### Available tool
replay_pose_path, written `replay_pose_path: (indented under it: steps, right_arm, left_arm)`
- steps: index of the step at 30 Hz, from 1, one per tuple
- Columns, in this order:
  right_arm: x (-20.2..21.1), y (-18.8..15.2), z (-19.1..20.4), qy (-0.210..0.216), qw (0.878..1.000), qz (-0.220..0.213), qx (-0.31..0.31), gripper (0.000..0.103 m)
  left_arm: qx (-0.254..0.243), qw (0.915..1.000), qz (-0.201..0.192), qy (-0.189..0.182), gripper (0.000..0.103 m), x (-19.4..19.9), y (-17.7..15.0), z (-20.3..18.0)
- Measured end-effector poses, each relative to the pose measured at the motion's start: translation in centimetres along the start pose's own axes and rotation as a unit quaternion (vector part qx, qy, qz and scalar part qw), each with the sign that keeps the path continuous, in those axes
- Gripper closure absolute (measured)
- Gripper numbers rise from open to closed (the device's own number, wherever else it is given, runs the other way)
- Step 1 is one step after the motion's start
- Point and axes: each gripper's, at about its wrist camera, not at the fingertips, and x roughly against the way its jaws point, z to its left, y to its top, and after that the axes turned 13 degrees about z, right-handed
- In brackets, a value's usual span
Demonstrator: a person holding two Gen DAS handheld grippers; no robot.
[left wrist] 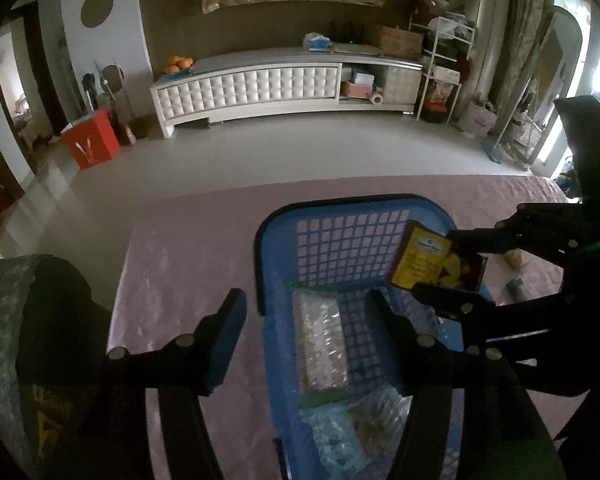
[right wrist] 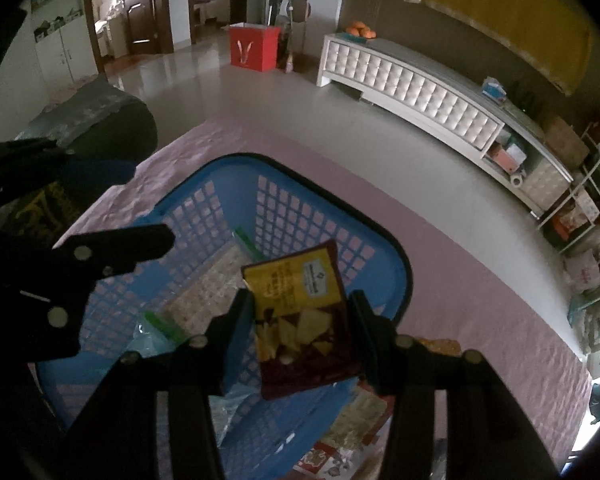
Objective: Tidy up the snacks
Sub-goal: 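Open both tools to drop the cracker pack and chip bag into the basket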
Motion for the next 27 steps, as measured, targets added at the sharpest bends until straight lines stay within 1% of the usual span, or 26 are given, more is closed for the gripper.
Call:
replay_pose_path:
  steps: [2,4,5,6,8,11,17,22,24,27]
  right_arm:
    - [-0.2,-0.1,0.2,-0.001,1.0,0.008,0.006,0.048]
    - [-0.2,-0.3,0.4,-0.005,1.0,0.012,0.01,0.034]
    - [-0.2,-0.4,0.5,-0.006,1.0,0.012,0.013,0.02]
    - [0.0,-0.8,0.6,-0.01,1.0,0.006,0.018,0.015]
    - [0.5,-1.1,0.7,-0.019,1.0,-0.007,0.015,0.015]
    - [1.4,-1.7,0.4,-0.007,1.0,-0.008,0.001,0.015]
    - [4.2,-3.5,0.0,-0.013,1.0,-0.02,-0.012,0.015]
    - [7.5,-6.0,-1.2,-0.015,0.999,-0.04,-0.03,0.015]
    - [8.5,-6.9,-1.8,-0.018,0.998,-0.045,-0.038,0.015]
    - [9.8,-8.4,-2.8,-0.023,0.997,-0.052,-0.054,0.015]
  left_arm:
    - [0.0,1.0,0.001,0.004,0.044,0.3,-0.4,0.2]
    - [0.001,1.0,0.002,0.007,0.044,0.6,-0.9,0.3]
    - [0.001,1.0,0.002,0.009,0.043,0.9,-1.2,0.3]
    - [0.002,0.9999,0.001,0.01,0.04,1.2,-1.5,0.3]
    - [0.001,0.9999,-0.004,0.009,0.036,1.9,-2.2,0.2]
    - [-0.001,0.9999,-0.009,0.01,0.036,2.7,-2.9,-0.1]
    - [-0.001,0.9998,-0.019,0.002,0.033,4.7,-4.0,-1.6]
    - [-0.017,0.9993,-0.031,-0.006,0.032,6.8,-4.4,-4.0]
    - [-0.027,0.9989,-0.039,-0.008,0.026,7.6,-4.5,-5.5]
    - [-0.047,0.9976,-0.049,-0.012,0.026,8.7,-4.6,-8.0]
